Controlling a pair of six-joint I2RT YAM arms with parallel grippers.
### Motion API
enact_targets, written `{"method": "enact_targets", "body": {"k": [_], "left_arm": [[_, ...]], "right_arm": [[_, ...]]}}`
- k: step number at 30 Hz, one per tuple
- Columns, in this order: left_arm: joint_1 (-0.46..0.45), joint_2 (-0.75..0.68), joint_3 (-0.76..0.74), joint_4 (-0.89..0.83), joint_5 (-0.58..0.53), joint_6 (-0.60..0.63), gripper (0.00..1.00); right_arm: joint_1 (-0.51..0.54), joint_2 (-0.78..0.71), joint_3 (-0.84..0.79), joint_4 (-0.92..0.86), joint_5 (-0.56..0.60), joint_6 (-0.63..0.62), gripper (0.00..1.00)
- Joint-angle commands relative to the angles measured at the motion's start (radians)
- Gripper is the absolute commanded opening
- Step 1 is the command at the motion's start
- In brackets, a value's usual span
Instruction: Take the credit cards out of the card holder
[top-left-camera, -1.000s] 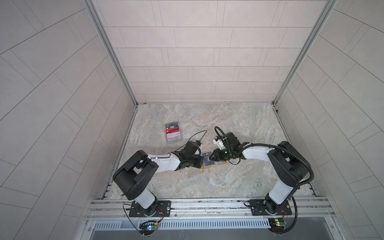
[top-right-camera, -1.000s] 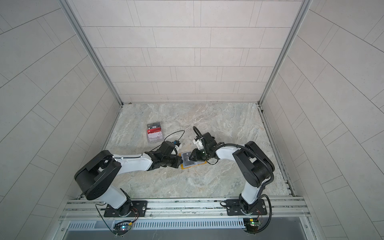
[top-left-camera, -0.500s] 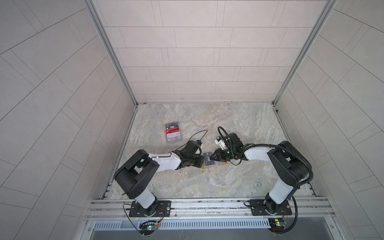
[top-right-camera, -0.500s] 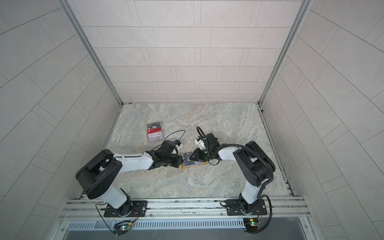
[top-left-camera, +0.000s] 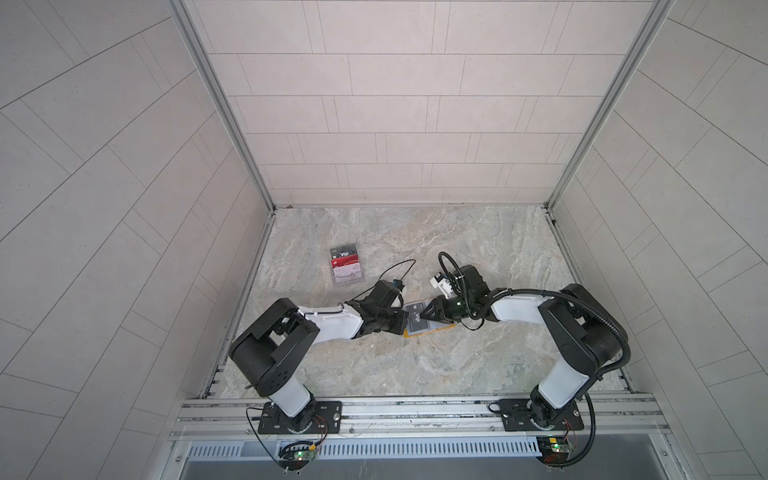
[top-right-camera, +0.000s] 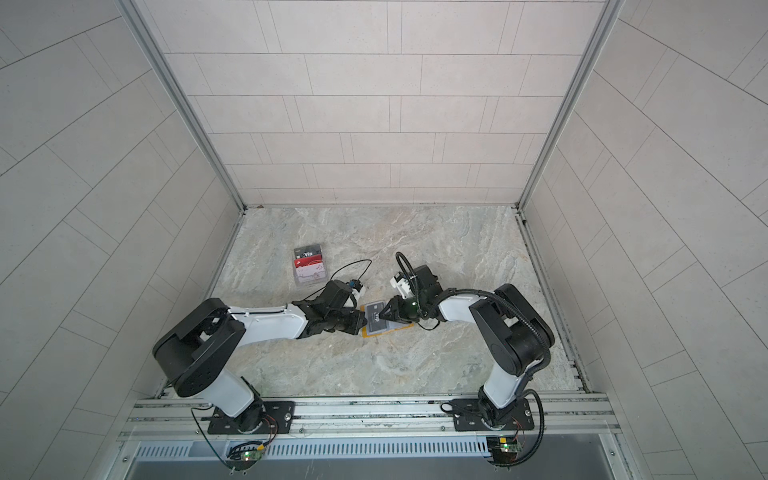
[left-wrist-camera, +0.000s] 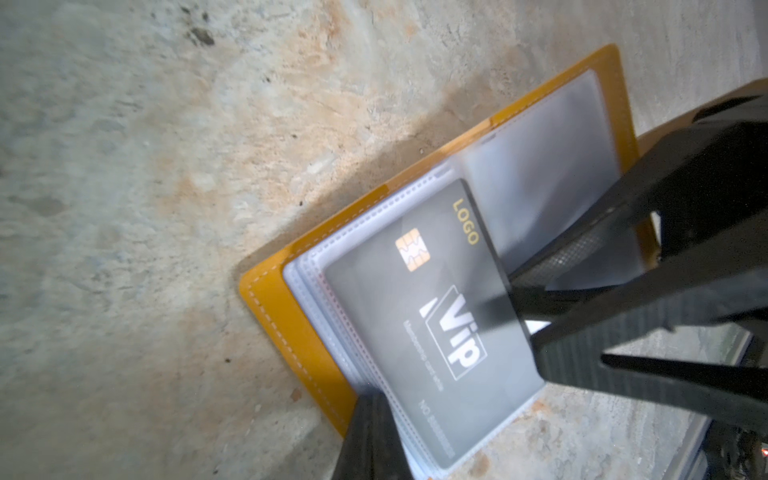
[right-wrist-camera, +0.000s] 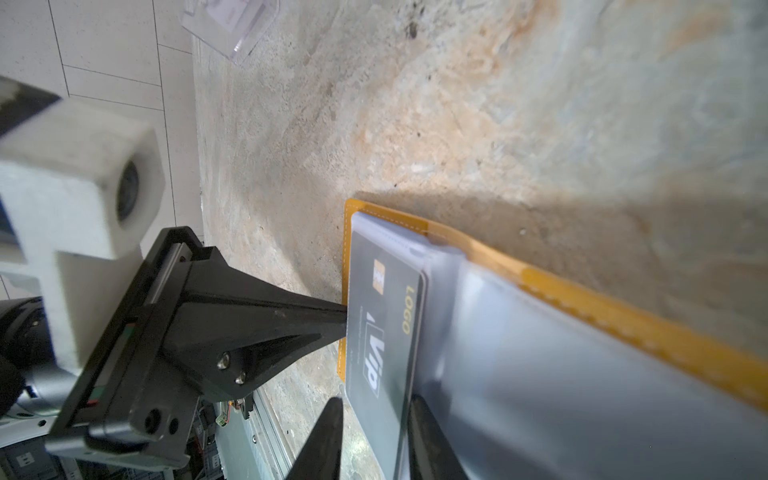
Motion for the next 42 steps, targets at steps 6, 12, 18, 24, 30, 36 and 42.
{"method": "enact_targets", "body": {"k": [6,12,18,24,30,36,42], "left_arm": [[-0.006,0.078,-0.007,-0.117,-0.066,0.02,0.0],[-0.006,0.081,-0.003,-0.124,-0.07,0.022,0.0],[-0.006,0.087,-0.001,-0.12,-0.066,0.023,0.0],[-0.006,0.089,0.003,-0.121,-0.065,0.026,0.0],[-0.006,0.091,0.004,-0.12,-0.065,0.025,0.0],[-0.006,0.091,0.0,-0.12,-0.065,0.026,0.0],[-0.006,0.094,-0.004,-0.117,-0.066,0.026,0.0]], "right_arm": [[-0.014,-0.044,-0.013,0.018,-0.072,-0.006,0.3],[-0.039,-0.069,-0.019,-0.003,-0.109,-0.019,0.3],[-0.04,-0.065,-0.01,-0.003,-0.133,-0.017,0.3],[-0.032,-0.016,-0.002,0.028,-0.168,-0.009,0.3],[-0.017,0.027,0.008,0.053,-0.169,0.004,0.29],[-0.005,0.045,0.024,0.038,-0.161,-0.008,0.28],[0.01,0.056,0.07,-0.104,-0.148,-0.108,0.28]]}}
